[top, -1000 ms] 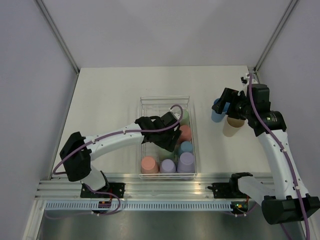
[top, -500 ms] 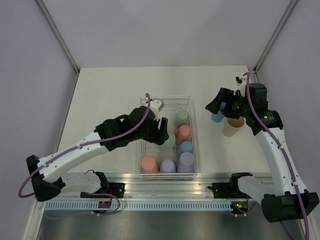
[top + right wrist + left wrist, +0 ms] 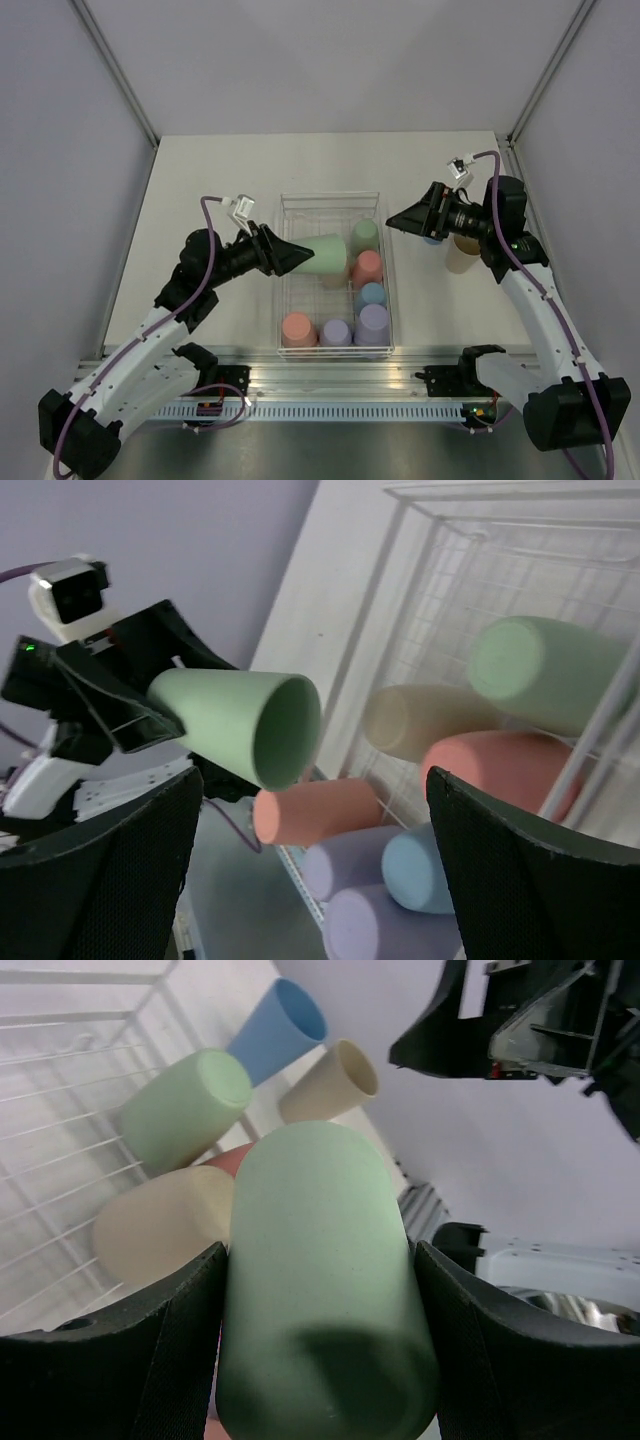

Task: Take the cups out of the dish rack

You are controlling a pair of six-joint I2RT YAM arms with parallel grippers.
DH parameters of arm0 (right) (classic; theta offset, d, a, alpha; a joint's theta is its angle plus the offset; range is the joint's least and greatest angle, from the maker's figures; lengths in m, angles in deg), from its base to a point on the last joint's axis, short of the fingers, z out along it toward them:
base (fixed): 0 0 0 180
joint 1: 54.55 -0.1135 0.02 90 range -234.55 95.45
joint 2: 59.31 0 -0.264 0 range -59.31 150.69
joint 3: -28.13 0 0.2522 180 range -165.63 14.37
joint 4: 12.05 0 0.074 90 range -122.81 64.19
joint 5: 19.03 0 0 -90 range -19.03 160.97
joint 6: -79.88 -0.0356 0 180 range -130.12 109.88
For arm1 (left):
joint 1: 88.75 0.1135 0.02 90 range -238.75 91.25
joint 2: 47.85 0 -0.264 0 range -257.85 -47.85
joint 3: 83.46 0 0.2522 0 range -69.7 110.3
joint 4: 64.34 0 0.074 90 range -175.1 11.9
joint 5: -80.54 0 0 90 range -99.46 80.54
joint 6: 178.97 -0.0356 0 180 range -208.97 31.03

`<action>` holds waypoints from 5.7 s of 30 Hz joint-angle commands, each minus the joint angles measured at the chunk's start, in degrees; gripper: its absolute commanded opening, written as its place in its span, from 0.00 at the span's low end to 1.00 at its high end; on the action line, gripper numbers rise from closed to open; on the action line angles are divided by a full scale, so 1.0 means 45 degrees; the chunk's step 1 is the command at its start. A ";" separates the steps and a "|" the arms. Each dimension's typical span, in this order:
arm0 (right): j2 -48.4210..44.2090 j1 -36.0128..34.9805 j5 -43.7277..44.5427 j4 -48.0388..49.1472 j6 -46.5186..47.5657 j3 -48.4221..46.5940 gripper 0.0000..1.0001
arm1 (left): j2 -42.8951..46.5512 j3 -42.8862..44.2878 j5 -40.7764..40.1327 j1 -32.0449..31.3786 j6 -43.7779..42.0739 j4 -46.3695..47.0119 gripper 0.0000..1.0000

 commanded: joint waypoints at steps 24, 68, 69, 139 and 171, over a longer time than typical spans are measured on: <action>-0.0183 -0.4654 -0.0891 0.9085 -0.5415 0.2004 0.79 | -0.2262 -0.1171 0.2107 0.0324 0.4062 0.8283 0.02; 0.4211 -0.5009 1.3914 -0.8080 0.3568 -0.5028 0.01 | -0.1537 0.2498 -0.3122 -0.0202 -0.1775 -0.4680 1.00; 0.4483 -0.5009 1.3972 -0.8100 0.3569 -0.4989 0.01 | -0.1965 0.2887 -0.3456 -0.0687 -0.1912 -0.4896 1.00; 0.1811 -0.4443 0.9267 -0.6442 0.3491 -0.5732 0.88 | -0.9999 0.7423 -0.9669 -0.5536 -0.6115 -0.6596 0.02; -0.1197 -0.4618 0.0008 0.6080 -0.3717 0.2043 0.78 | -0.0231 -0.1679 -0.2521 -0.2470 0.2500 0.6585 0.02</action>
